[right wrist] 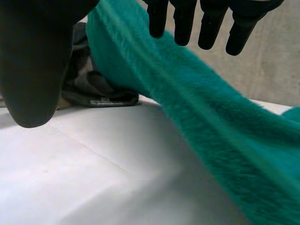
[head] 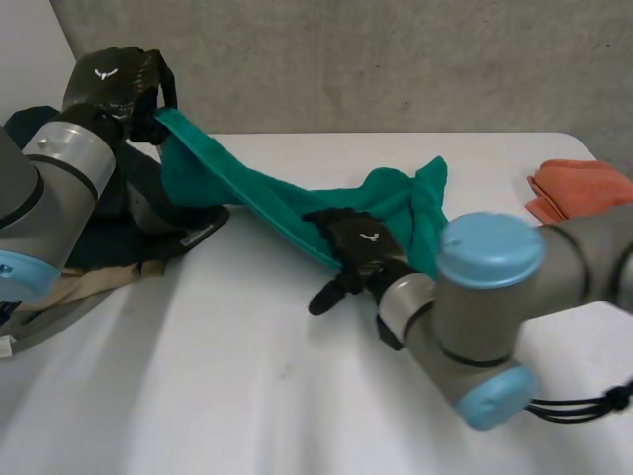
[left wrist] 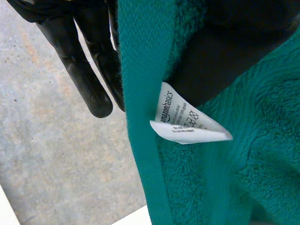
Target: Fold the laundry.
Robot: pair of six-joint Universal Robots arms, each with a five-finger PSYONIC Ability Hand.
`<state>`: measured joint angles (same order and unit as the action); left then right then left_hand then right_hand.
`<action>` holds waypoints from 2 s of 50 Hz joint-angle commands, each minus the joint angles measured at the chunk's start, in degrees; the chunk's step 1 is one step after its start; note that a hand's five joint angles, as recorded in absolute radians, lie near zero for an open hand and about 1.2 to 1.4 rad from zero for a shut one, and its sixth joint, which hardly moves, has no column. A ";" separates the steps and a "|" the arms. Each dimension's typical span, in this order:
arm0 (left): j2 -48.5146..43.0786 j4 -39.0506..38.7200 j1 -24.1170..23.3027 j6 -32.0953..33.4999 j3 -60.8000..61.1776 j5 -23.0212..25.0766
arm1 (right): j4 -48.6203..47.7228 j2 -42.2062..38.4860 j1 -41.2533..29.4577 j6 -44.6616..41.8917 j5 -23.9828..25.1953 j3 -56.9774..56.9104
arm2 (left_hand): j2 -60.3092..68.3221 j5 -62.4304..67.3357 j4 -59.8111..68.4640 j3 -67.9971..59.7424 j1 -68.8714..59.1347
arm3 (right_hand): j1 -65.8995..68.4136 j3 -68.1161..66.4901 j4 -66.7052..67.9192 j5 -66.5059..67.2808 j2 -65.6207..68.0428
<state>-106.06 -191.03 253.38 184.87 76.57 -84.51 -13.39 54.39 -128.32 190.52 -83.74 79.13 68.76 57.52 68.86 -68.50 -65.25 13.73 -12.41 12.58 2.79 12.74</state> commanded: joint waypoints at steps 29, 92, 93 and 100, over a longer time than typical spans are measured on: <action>5.86 4.00 4.31 -3.29 0.68 0.23 | 2.75 -4.13 27.95 -20.45 1.82 -5.65 | 11.24 12.48 11.14 -11.50 -14.75 | 66.27 -67.59 67.42 67.21 67.26; -19.45 -21.75 4.13 9.72 -23.24 -1.89 | -11.58 4.59 25.14 -49.11 -9.17 -24.57 | 11.24 12.48 11.14 -11.50 -14.75 | 66.27 -67.59 67.42 67.21 67.26; -19.19 -21.75 4.13 9.64 -21.49 -1.45 | -10.70 4.50 25.22 -48.75 -8.29 -23.68 | 11.24 12.48 11.14 -11.50 -14.75 | 66.27 -67.59 67.42 67.21 67.26; -20.06 -21.31 4.22 9.63 -8.03 3.83 | -4.10 2.48 26.10 -48.05 -0.73 -13.31 | 11.24 12.48 11.14 -11.50 -14.75 | 66.27 -67.59 67.42 67.21 67.26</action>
<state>-125.43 -212.90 257.56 194.18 59.47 -84.18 -22.73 58.72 -102.85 141.92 -89.72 58.14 68.85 57.51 68.89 -68.57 -65.23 64.77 -68.40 68.68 57.42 67.45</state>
